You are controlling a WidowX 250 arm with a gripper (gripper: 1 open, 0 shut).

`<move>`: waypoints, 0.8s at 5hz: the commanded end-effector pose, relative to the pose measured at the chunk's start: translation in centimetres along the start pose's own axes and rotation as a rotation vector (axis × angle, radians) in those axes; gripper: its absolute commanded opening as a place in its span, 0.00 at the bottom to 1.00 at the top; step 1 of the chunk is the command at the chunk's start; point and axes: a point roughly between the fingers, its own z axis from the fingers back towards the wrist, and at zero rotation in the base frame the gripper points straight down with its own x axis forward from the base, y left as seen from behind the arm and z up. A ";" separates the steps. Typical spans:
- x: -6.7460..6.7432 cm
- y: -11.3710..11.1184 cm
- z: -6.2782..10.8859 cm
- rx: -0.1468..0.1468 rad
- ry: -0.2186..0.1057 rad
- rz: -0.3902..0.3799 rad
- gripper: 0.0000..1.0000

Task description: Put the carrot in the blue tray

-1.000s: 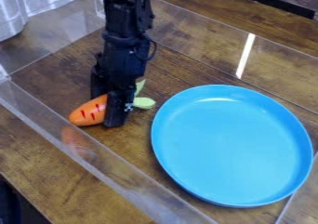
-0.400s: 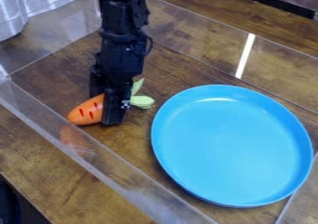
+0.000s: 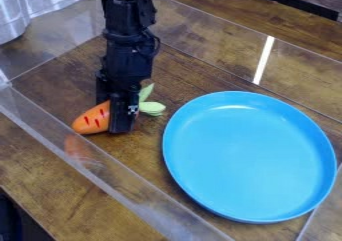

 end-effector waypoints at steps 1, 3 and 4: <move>-0.1 0.8 0.0 0.006 -0.023 -0.013 0.00; 0.1 0.8 -0.1 -0.007 -0.032 -0.038 0.00; 0.1 0.8 -0.1 -0.016 -0.033 -0.049 0.00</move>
